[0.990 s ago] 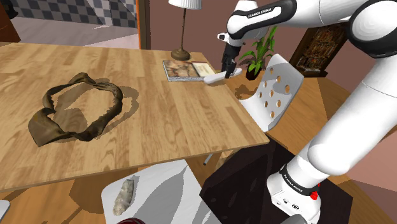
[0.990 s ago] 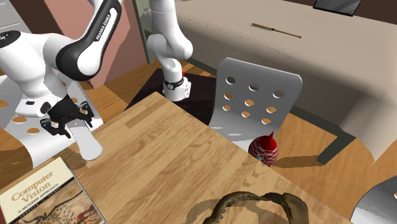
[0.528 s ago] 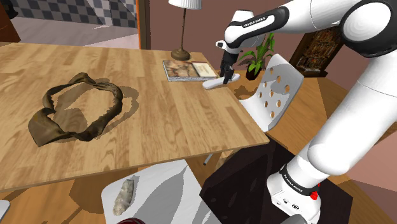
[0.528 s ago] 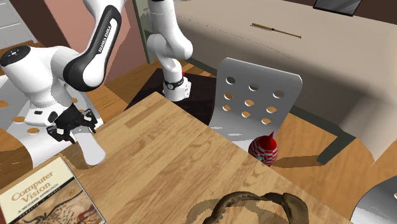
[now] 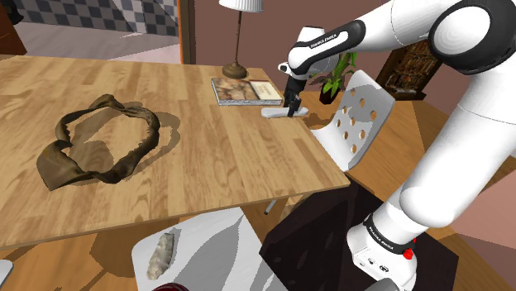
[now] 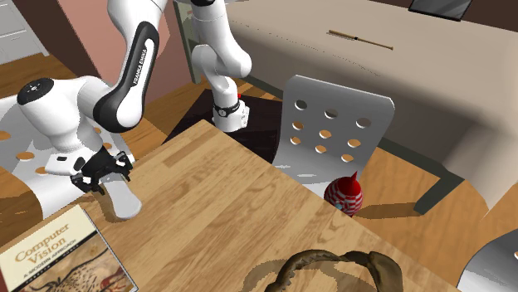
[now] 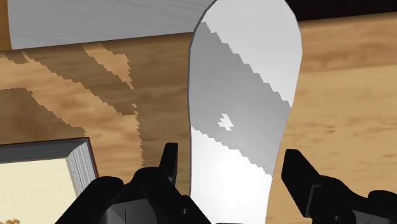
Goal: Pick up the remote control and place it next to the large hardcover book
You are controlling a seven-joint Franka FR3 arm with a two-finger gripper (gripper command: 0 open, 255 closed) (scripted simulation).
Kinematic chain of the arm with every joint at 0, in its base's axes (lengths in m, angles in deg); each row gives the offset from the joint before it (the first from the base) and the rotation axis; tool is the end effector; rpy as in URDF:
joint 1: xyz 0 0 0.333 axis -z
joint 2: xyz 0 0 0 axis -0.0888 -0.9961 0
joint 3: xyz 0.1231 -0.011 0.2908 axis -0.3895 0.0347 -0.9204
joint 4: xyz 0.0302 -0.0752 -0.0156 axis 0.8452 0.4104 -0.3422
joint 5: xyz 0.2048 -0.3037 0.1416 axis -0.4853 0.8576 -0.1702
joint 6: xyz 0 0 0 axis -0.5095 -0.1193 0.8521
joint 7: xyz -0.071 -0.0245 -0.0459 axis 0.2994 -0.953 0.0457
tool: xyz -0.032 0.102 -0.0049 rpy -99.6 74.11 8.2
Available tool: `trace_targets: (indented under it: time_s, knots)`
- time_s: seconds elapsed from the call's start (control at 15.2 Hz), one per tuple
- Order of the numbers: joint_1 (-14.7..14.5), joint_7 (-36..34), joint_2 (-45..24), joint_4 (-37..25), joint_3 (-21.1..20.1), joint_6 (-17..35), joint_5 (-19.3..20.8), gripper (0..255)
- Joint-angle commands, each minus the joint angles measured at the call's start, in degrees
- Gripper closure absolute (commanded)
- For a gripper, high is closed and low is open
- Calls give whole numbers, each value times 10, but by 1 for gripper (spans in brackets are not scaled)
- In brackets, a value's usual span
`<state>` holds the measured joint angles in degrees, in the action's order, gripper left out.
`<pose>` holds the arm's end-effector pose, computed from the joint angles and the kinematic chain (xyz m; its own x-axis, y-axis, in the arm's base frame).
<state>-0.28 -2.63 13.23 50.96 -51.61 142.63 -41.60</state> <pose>0.5572 -0.1387 0.3489 0.5567 0.8307 0.0009 0.8307 -0.5567 0.0017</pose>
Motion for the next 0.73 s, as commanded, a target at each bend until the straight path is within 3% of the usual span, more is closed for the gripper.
trace_targets:
  time_s: [0.0,0.4,0.46,0.66]
  knots:
    - [0,0,-1,2,0,4,0,255]
    - [0,0,-1,2,0,4,0,255]
    - [0,1,-1,2,0,4,0,0]
    - [0,1,-1,2,0,4,0,0]
